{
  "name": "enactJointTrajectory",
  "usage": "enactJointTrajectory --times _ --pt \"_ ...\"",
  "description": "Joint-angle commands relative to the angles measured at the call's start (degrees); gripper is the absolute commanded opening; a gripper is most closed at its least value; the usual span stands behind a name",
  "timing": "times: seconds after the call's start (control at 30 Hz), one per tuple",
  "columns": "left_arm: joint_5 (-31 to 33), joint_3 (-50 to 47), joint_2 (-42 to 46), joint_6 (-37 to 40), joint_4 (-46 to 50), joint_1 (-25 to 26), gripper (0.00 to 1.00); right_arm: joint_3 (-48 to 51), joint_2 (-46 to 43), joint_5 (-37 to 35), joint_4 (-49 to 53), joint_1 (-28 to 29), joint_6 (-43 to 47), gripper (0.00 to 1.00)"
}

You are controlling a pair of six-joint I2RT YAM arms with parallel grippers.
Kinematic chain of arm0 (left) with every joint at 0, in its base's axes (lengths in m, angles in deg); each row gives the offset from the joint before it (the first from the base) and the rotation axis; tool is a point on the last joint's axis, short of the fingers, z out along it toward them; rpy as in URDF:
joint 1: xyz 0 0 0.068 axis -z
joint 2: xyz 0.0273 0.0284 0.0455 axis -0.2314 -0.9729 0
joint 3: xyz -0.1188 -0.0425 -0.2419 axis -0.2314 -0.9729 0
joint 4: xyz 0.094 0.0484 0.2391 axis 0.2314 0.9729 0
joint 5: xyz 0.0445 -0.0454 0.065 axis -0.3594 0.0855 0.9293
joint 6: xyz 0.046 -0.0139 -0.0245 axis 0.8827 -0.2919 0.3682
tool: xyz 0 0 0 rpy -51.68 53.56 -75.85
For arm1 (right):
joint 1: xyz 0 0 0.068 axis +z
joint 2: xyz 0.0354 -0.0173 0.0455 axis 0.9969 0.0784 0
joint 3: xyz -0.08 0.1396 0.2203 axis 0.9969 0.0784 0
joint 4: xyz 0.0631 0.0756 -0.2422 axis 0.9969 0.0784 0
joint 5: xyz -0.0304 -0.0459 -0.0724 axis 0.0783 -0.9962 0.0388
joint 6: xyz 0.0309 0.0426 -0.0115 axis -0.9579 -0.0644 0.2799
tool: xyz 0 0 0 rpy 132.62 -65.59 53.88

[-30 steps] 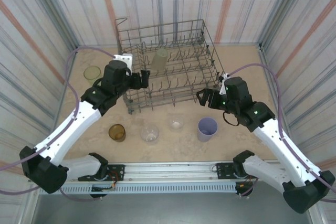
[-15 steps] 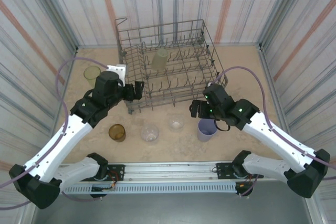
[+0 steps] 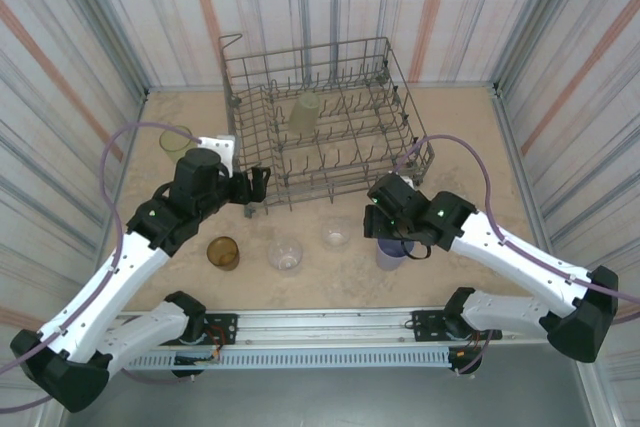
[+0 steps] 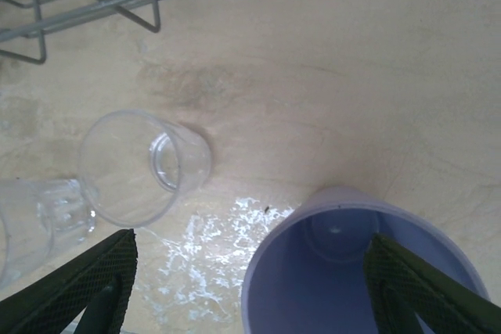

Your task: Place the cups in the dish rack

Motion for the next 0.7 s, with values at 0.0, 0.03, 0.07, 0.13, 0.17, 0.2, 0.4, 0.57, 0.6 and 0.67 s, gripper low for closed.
enactJointTrajectory --times 0.0,0.03,0.07,0.13,0.17,0.2,0.4,0.57,0.6,0.67 --pt "-0.48 -0.47 0.79 -1.25 0.65 0.18 0.99 -0.43 0.72 -3.35 4.02 1.64 -4.41 0.76" --pt "-0.42 -0.47 0.84 -1.4 0.46 0.18 0.99 -0.08 0.76 -3.61 3.88 2.17 -4.96 0.74" --pt "-0.42 -0.55 0.79 -1.52 0.34 0.24 0.99 0.33 0.9 -3.52 3.56 2.51 -5.31 0.72" --pt "-0.75 -0.56 0.72 -1.54 0.06 0.18 0.99 0.81 1.25 -3.18 3.03 3.04 -5.86 0.68" --pt "-0.92 -0.65 0.59 -1.54 0.04 0.18 0.99 1.04 1.43 -3.11 2.81 3.33 -6.15 0.67" --pt "-0.93 -0.66 0.6 -1.54 0.08 0.2 0.99 1.15 1.63 -3.15 2.66 3.59 -6.43 0.67" --pt "-0.93 -1.56 0.86 -1.9 0.68 0.2 0.99 2.21 3.3 -2.66 1.32 4.15 -7.36 0.56" --pt "-0.58 -2.3 1.31 -1.98 1.07 0.18 0.99 3.44 4.1 -2.14 -0.12 4.25 -7.94 0.48" --pt "-0.57 -2.48 1.4 -2.12 1.02 0.19 0.99 3.68 4.15 -2.14 -0.34 4.32 -8.16 0.45" --pt "-0.42 -2.82 1.6 -2.35 0.93 0.18 0.99 3.89 4.1 -2.23 -0.66 4.41 -8.4 0.45"
